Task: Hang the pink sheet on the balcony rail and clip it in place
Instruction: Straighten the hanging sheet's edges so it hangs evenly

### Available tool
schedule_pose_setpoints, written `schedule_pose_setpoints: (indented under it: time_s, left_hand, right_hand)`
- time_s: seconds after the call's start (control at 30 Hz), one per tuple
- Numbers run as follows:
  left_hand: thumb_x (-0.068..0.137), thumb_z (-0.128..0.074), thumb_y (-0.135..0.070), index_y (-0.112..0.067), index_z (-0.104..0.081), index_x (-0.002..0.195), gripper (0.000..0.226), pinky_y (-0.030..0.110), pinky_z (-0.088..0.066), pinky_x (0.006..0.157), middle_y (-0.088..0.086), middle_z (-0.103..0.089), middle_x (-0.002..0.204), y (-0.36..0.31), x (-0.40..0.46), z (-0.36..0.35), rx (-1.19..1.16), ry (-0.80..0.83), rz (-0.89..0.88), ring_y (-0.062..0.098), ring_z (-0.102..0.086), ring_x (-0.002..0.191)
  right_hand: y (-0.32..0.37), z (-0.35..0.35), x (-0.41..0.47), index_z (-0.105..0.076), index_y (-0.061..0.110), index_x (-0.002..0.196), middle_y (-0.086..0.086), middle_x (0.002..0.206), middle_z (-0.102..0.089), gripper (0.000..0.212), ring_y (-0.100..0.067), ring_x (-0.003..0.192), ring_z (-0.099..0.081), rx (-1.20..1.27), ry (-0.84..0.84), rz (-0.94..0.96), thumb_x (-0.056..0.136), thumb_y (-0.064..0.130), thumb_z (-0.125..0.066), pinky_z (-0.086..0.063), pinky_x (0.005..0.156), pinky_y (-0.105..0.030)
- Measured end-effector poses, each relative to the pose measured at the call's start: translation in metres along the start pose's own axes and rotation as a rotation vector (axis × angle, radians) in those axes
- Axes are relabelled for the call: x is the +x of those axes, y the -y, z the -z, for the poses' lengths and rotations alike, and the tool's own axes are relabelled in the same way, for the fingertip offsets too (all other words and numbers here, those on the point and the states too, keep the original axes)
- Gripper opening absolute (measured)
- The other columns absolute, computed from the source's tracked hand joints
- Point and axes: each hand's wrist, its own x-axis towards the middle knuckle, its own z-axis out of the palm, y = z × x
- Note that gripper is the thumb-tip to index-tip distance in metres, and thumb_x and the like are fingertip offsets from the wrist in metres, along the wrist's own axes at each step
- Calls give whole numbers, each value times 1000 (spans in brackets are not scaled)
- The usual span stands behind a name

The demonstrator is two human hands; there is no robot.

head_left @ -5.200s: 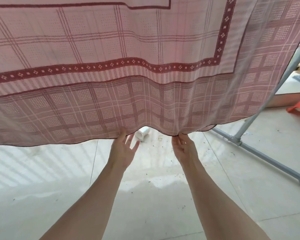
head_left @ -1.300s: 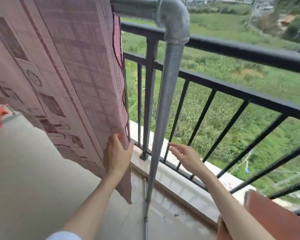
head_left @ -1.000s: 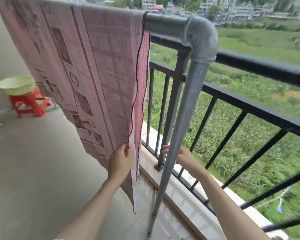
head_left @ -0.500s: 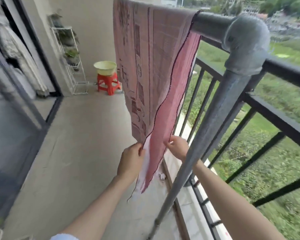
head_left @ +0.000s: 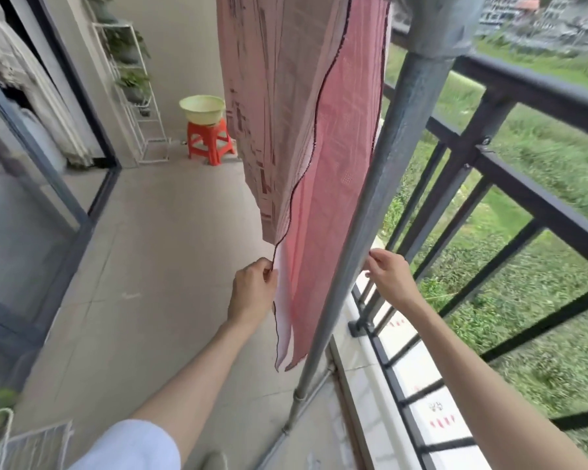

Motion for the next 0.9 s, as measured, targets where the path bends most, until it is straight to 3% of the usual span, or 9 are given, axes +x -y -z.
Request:
schedule_pose_setpoints:
  time_s: [0.17, 0.3, 0.4, 0.47, 0.53, 0.6, 0.7, 0.77, 0.9]
  left_hand:
    - [87, -58, -10, 2, -52, 65, 25, 39, -42, 64, 23, -61, 68, -4, -11, -20, -54, 91, -22, 32, -50, 64]
    - [88, -56, -12, -12, -41, 54, 38, 29, -31, 57, 14, -48, 57, -5, -18, -26, -49, 181, -55, 22, -41, 59]
    - [88, -56, -13, -1, -47, 59, 33, 25, -26, 54, 16, -46, 58, -3, -23, -27, -71, 231, -51, 20, -38, 59]
    - [88, -57, -13, 2, -50, 61, 32, 24, -25, 53, 14, -43, 56, -3, -23, -27, -75, 248, -61, 20, -34, 59]
    - [88, -57, -15, 3, -52, 64, 30, 26, -25, 55, 14, -42, 57, -3, -23, -26, -64, 258, -70, 21, -31, 60]
    - [89, -57, -15, 4, -54, 66, 29, 28, -24, 55, 16, -43, 58, -4, -24, -26, -50, 262, -75, 21, -29, 61]
    - [89, -56, -15, 4, -54, 66, 30, 28, -22, 55, 15, -41, 58, -5, -28, -26, -48, 274, -68, 21, -27, 61]
    - [89, -56, -14, 4, -57, 66, 29, 29, -25, 57, 23, -50, 62, -3, -28, -26, -52, 283, -66, 21, -32, 60]
    - [87, -56, -12, 5, -59, 69, 25, 28, -34, 60, 22, -64, 71, 2, -28, -28, -62, 297, -58, 20, -44, 64]
  right_hand:
    - [3, 4, -18, -60, -5, 80, -22, 80, -64, 32, -34, 81, -62, 18, 36, 37, 96, 20, -49, -48, 82, -55]
    - [6, 7, -28, -62, 2, 72, -4, 67, -64, 32, -26, 71, -61, 33, 64, 49, 96, 19, -50, -49, 82, -53]
    - [11, 7, -34, -59, 5, 66, 12, 61, -62, 34, -11, 70, -61, 27, 101, 77, 96, 18, -50, -51, 83, -44]
    - [13, 6, -38, -61, -8, 77, -10, 74, -69, 35, -5, 75, -64, 12, 109, 99, 96, 19, -49, -51, 79, -33]
    - [12, 4, -41, -56, -15, 78, -28, 78, -65, 39, 10, 67, -60, -9, 113, 128, 97, 19, -48, -43, 66, -23]
    - [8, 1, -40, -53, -16, 77, -31, 77, -62, 40, 17, 64, -57, -25, 110, 146, 97, 18, -47, -40, 61, -22]
    - [3, -2, -37, -56, -13, 79, -31, 79, -62, 38, 0, 57, -55, -50, 101, 153, 96, 20, -48, -38, 58, -22]
    - [2, -4, -35, -57, -13, 78, -31, 80, -62, 38, -8, 49, -40, -69, 100, 165, 96, 19, -48, -31, 51, -17]
    - [0, -7, -33, -55, -11, 76, -30, 78, -62, 39, -34, 70, -62, -54, 75, 175, 95, 22, -48, -50, 70, -32]
